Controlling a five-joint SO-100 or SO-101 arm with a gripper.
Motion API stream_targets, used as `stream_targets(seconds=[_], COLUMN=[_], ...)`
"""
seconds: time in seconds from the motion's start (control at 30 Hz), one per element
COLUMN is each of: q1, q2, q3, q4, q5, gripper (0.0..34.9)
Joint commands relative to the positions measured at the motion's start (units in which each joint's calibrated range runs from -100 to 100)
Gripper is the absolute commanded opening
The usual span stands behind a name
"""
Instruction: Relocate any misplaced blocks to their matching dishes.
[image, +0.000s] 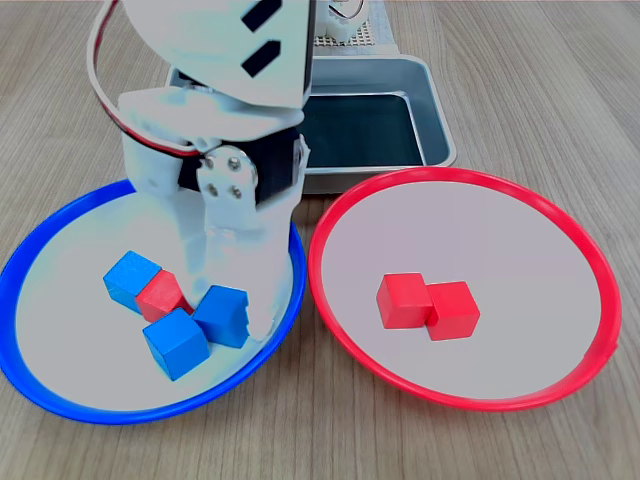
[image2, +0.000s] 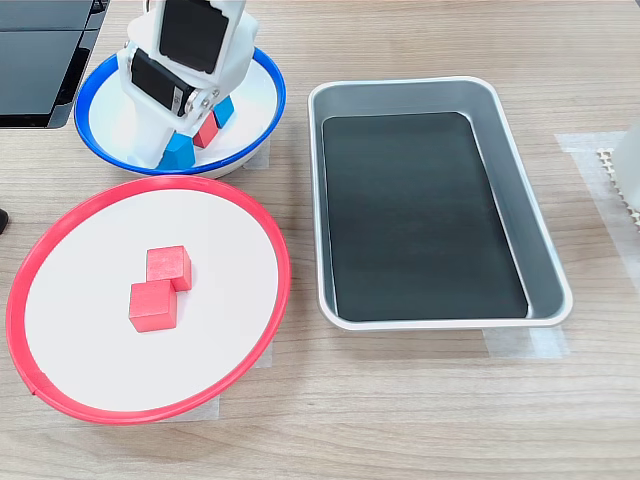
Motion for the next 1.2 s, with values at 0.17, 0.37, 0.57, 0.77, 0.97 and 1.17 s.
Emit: stream_targets(seconds=[0.17,0.37,0.57,0.77,0.97,1.17], q1=[-0.1,0.3,1.9,4.0,4.8,5.3], q2=[-8.1,-17.0,-22.4,-23.0,-20.7,-16.3], q3=[-0.2,8.5,15.7,19.1,18.3,14.6], q4=[4.3,7.6,9.4,7.1,4.2,4.1], q5=[0.8,1.3,2.4,3.6,3.9,4.5], gripper=[16.6,16.6,15.3,15.1,15.2,14.3])
